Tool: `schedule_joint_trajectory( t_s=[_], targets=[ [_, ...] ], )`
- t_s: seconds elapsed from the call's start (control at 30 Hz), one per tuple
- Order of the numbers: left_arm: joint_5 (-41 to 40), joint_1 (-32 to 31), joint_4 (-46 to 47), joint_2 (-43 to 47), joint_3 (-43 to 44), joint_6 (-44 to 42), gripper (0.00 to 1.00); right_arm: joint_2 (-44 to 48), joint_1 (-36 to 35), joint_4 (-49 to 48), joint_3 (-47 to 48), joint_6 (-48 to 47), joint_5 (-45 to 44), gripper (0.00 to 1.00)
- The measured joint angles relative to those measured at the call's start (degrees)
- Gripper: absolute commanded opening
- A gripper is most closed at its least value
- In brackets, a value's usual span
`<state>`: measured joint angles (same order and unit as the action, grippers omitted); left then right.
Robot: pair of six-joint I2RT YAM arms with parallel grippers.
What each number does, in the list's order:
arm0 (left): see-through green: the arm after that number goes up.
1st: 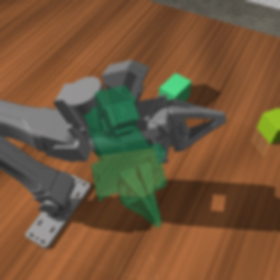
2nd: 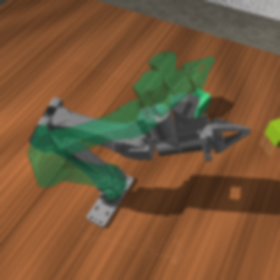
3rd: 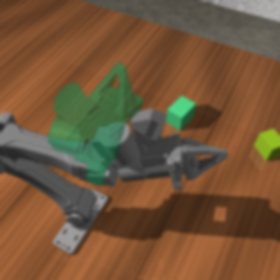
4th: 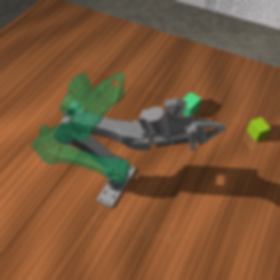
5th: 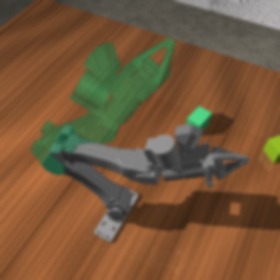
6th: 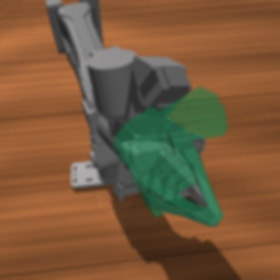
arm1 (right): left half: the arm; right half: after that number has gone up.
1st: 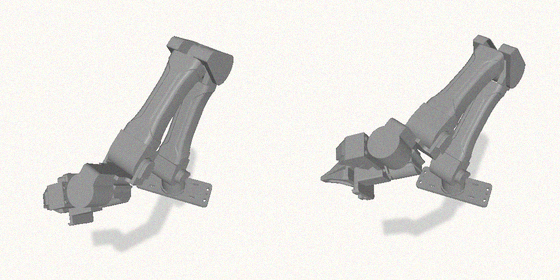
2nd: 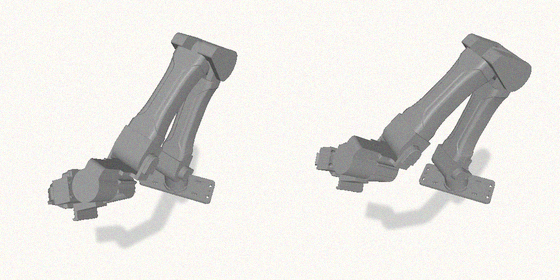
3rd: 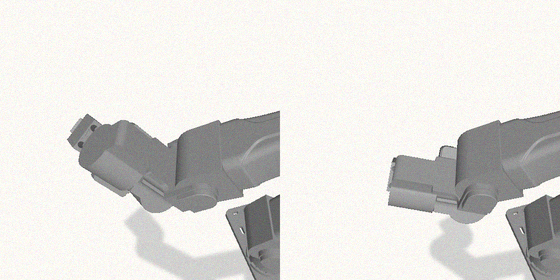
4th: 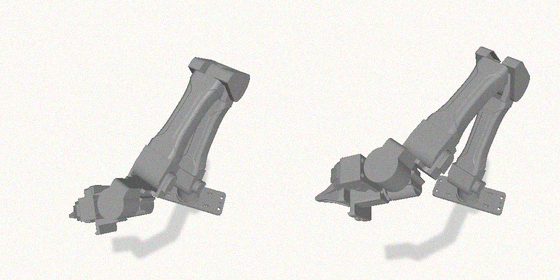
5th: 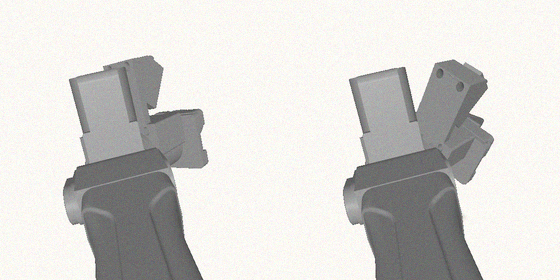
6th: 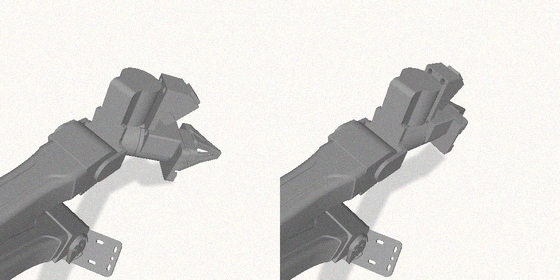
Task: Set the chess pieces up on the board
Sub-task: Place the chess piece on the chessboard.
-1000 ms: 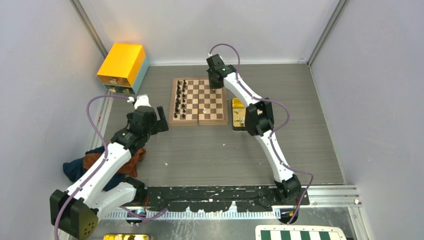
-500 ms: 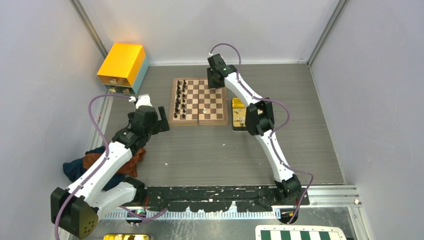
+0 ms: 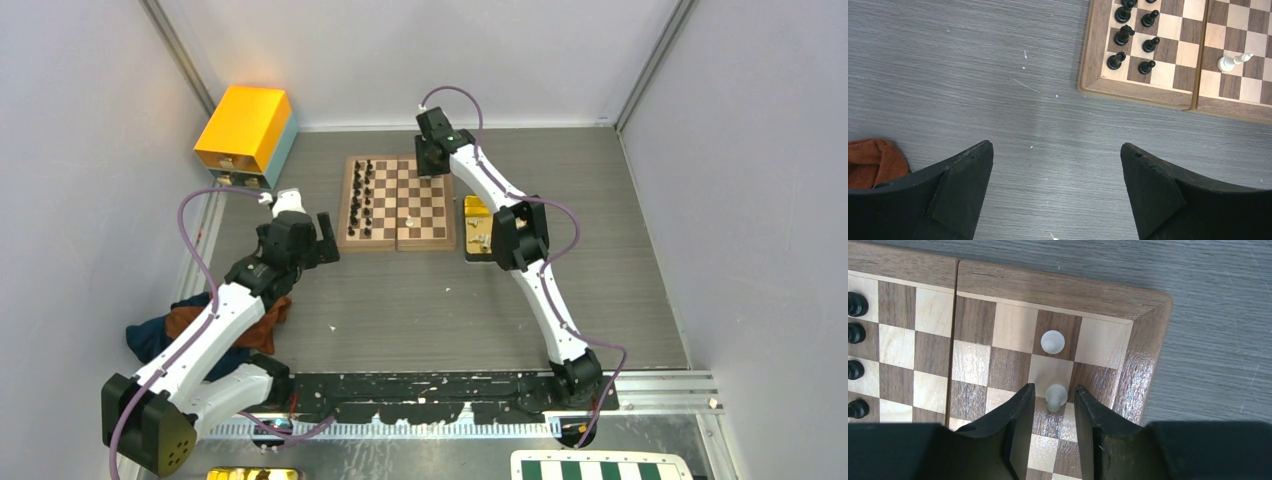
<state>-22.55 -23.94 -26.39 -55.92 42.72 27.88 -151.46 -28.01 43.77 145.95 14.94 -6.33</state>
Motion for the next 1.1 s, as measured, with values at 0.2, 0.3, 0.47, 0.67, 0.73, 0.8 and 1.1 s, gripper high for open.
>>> schedule_joint_trajectory(
  t_s=[0.2, 0.3, 0.47, 0.67, 0.73, 0.8, 1.1],
  targets=[
    [0.0, 0.0, 0.0, 0.0, 0.0, 0.1, 0.99, 0.0, 0.0, 0.0, -0.2, 0.0, 0.2, 0.39],
    [0.0, 0.0, 0.0, 0.0, 0.0, 0.2, 0.99, 0.0, -0.2, 0.0, -0.3, 0.0, 0.2, 0.39],
    [0.0, 0.0, 0.0, 0.0, 0.0, 0.1, 0.99, 0.0, -0.7, 0.0, -0.3, 0.2, 0.3, 0.39],
    [0.0, -0.1, 0.0, 0.3, 0.0, 0.1, 0.99, 0.0, -1.2, 0.0, -0.3, 0.3, 0.3, 0.39],
    [0.0, -0.2, 0.0, 0.3, 0.0, 0.1, 1.0, 0.0, -1.2, 0.0, -0.3, 0.3, 0.2, 0.39],
    [0.0, -0.5, 0.0, 0.3, 0.0, 0.1, 1.0, 0.0, -1.2, 0.0, -0.3, 0.3, 0.2, 0.39],
    [0.0, -0.9, 0.0, 0.3, 0.0, 0.1, 1.0, 0.6, -1.2, -1.0, -1.8, -1.4, -2.4, 0.39]
  ],
)
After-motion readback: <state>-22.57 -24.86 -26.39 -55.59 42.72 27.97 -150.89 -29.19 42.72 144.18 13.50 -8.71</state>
